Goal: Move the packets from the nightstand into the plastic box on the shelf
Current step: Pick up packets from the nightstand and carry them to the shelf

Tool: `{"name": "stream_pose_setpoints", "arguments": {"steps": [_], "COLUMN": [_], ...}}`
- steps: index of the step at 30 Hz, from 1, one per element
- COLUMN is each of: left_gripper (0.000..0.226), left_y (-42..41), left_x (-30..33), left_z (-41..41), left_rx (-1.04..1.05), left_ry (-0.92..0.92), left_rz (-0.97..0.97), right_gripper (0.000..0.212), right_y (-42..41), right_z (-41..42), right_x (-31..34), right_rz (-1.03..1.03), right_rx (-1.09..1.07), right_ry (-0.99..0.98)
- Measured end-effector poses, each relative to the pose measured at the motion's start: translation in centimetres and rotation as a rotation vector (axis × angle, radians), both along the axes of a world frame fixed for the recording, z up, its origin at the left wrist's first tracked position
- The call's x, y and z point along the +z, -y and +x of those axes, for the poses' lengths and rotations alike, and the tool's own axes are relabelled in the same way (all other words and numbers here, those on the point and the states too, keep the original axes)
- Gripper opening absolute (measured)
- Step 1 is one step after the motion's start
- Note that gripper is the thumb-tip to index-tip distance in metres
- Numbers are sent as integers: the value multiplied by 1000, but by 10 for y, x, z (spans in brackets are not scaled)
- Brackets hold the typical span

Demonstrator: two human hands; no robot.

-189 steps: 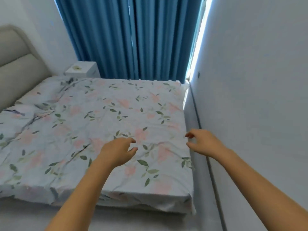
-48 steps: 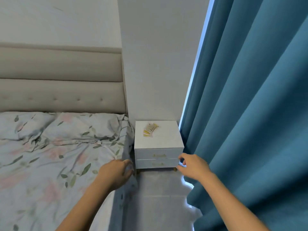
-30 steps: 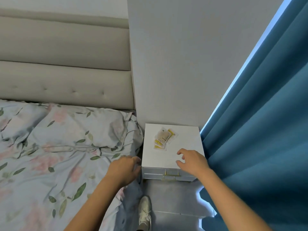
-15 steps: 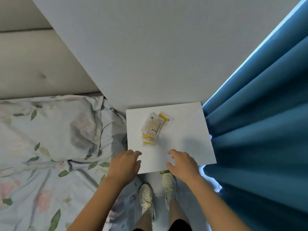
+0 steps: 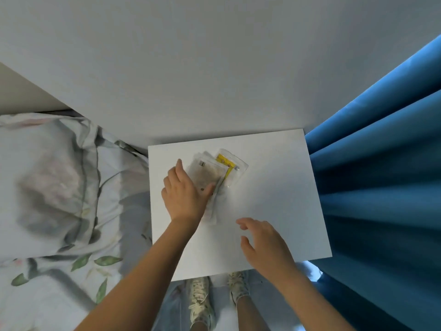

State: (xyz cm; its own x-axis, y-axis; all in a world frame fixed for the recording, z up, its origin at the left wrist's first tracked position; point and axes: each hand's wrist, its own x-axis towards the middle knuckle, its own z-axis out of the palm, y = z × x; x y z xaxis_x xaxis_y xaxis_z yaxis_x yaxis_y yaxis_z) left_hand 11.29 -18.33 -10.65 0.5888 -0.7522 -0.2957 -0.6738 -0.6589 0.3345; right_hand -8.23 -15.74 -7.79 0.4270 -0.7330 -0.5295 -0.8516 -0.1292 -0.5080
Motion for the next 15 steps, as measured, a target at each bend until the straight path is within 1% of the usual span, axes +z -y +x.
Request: {"name": "stream_pose_setpoints", "arguments": {"steps": [2, 3, 6, 8, 11, 13, 15], "left_gripper": [102, 98, 69, 51, 36, 33, 41], "left_y": [16, 22, 32, 29, 13, 5, 0], "left_x": [-19, -26, -37, -38, -36, -34, -27], "left_z": [4, 7, 15, 19, 27, 36, 43], "left_rx": [-3, 4, 5, 17, 51, 100, 210], "left_ry": [15, -1, -29, -70, -208, -314, -507], "left_rz": [60, 97, 120, 56, -146, -261, -339], "right_gripper": [41, 41, 43, 43, 43, 43, 43], "right_y": [-5, -7, -8, -6, 1, 8, 14], "right_z": [-10, -14, -20, -17, -5, 5, 14], "right_x": [-10, -13, -20, -22, -25, -27, -29], "right_rz": [19, 33, 66, 78, 84, 75, 71], "right_rx": [2, 0, 0, 2, 17, 16, 4], "right_ry": [-1, -4, -15, -12, 6, 29, 61]}}
